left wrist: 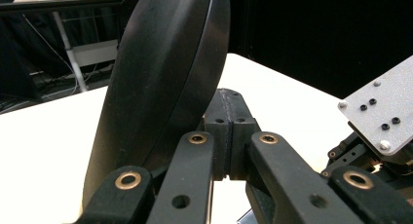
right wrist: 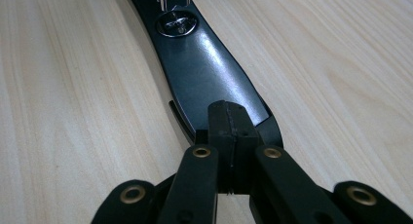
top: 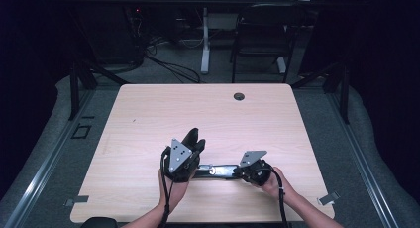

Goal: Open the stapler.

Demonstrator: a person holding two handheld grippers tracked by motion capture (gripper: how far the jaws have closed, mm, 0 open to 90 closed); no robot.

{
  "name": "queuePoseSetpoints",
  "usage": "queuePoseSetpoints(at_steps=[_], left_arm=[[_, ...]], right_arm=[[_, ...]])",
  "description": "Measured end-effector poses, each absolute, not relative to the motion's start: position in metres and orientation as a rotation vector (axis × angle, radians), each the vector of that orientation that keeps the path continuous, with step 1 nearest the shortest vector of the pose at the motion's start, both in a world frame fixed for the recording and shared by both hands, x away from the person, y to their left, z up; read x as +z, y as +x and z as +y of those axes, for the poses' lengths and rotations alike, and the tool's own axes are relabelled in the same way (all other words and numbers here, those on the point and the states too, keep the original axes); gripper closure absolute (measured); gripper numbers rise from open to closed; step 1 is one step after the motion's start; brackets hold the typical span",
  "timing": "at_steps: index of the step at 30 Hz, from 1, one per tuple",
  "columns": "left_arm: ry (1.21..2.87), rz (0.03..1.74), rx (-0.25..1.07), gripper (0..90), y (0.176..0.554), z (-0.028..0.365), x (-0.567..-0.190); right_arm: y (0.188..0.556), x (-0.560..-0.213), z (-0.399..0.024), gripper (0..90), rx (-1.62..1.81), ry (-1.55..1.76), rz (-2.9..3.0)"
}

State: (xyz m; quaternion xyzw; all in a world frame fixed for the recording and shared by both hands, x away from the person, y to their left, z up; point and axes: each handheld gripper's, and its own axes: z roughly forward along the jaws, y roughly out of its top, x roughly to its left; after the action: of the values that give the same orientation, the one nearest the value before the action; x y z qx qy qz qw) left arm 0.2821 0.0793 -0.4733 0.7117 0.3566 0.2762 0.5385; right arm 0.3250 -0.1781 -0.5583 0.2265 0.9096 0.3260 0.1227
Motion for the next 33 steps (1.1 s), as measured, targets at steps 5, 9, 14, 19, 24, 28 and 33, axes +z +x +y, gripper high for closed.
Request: queuePoseSetpoints(at_steps=[5, 9, 14, 19, 24, 28, 33], left_arm=[[1.689, 0.853, 0.663, 90.0, 0.282, 0.084, -0.472], [1.685, 0.858, 0.671, 90.0, 0.282, 0.087, -0.471], [1.680, 0.863, 0.677, 90.0, 0.281, 0.090, -0.469], [1.679, 0.870, 0.683, 90.0, 0.281, 0.094, -0.468], [1.673, 0.877, 0.689, 90.0, 0.281, 0.100, -0.467], [1.670, 0.879, 0.693, 90.0, 0.280, 0.102, -0.466], [1.674, 0.859, 0.729, 90.0, 0.278, 0.103, -0.464]], right_arm=[[0.325, -0.558, -0.178, 90.0, 0.950, 0.659, 2.654], [0.325, -0.558, -0.178, 90.0, 0.950, 0.657, 2.652], [0.325, -0.558, -0.178, 90.0, 0.952, 0.657, 2.652], [0.325, -0.558, -0.178, 90.0, 0.953, 0.658, 2.652], [0.325, -0.558, -0.178, 90.0, 0.953, 0.657, 2.653], [0.325, -0.558, -0.178, 90.0, 0.952, 0.660, 2.653], [0.325, -0.558, -0.178, 90.0, 0.953, 0.660, 2.653]])
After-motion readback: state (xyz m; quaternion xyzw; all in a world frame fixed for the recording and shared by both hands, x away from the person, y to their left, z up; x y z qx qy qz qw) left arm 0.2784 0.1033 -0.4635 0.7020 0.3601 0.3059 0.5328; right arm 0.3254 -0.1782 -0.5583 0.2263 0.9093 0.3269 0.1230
